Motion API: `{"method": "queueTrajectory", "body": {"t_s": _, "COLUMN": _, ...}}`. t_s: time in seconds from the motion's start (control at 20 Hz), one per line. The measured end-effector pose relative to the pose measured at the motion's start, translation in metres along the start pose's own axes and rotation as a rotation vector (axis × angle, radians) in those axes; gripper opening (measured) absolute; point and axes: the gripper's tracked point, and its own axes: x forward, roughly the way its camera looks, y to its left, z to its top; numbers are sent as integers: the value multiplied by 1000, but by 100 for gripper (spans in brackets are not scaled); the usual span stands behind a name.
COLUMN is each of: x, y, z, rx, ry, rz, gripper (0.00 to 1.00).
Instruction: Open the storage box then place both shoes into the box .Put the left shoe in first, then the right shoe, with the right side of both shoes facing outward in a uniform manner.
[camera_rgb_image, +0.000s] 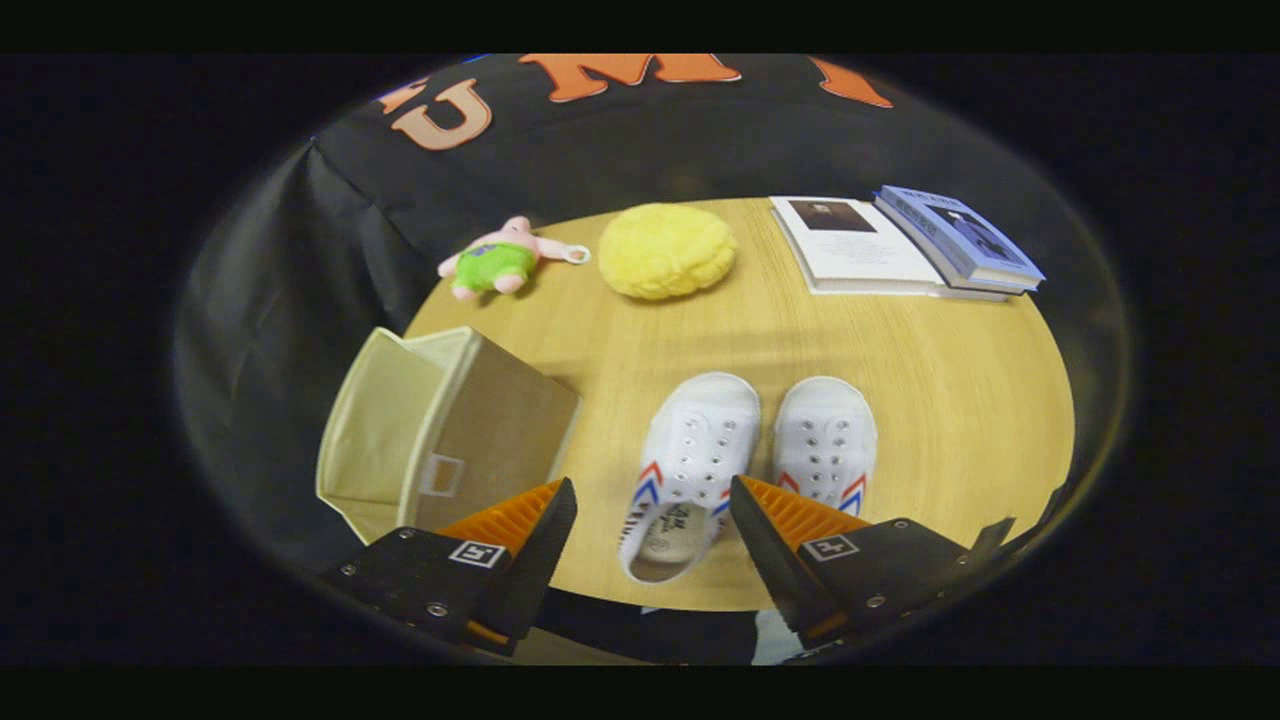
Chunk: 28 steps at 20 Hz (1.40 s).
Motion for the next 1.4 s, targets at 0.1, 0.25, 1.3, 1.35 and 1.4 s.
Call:
{"method": "queueTrajectory", "body": {"t_s": 0.1, "x": 14, "y": -10, "z": -18, "rx": -1, "ry": 42, "rz": -18, "gripper": 87}}
{"method": "queueTrajectory", "body": {"t_s": 0.25, "x": 36, "y": -23, "z": -38, "rx": 2, "ry": 97, "rz": -48, "gripper": 79}}
{"method": "queueTrajectory", "body": {"t_s": 1.3, "x": 63, "y": -4, "z": -46, "rx": 302, "ry": 141, "rz": 111, "gripper": 7}}
{"method": "queueTrajectory", "body": {"t_s": 1.35, "x": 61, "y": -3, "z": -45, "rx": 311, "ry": 127, "rz": 117, "gripper": 7}}
{"method": "queueTrajectory", "body": {"t_s": 1.4, "x": 58, "y": -1, "z": -42, "rx": 321, "ry": 115, "rz": 125, "gripper": 6}}
